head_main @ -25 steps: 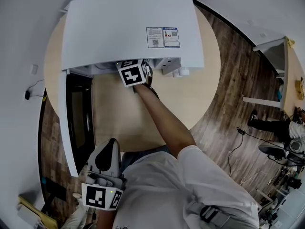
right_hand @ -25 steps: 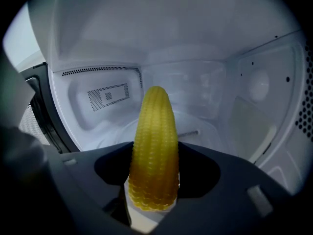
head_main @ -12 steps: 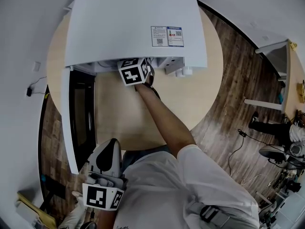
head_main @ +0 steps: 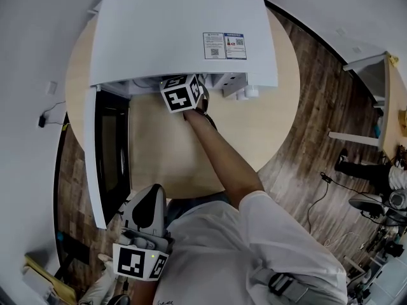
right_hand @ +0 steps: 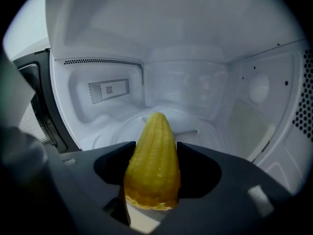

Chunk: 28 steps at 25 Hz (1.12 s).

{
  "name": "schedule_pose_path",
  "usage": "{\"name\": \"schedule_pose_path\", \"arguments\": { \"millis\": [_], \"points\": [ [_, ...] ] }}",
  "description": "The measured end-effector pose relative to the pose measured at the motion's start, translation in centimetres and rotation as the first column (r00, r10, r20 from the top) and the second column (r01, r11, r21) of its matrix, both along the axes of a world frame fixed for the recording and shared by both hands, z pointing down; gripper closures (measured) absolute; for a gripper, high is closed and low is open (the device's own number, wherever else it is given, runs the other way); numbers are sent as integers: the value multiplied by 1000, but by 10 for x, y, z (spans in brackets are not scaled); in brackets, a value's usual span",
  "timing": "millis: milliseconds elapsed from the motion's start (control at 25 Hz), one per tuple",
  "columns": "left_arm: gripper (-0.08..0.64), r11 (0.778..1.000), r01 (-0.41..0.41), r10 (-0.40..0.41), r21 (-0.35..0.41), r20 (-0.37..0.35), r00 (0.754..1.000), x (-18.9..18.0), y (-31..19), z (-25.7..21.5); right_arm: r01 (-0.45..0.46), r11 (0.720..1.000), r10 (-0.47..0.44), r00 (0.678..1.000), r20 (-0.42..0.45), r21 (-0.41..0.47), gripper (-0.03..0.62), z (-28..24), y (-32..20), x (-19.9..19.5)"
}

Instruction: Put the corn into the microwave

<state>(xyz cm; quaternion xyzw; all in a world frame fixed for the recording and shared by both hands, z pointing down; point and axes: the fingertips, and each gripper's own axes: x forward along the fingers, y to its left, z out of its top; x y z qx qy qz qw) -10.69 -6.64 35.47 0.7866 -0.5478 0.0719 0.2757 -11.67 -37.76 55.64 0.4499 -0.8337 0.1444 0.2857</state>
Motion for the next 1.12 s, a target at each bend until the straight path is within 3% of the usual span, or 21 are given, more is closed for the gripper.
{"name": "schedule_pose_path", "arguments": {
  "millis": [1120],
  "points": [
    [571, 998, -22, 22, 55, 4, 1000, 11, 27, -19, -3, 999, 0, 999, 49, 50, 304, -32, 38, 12]
  ]
}}
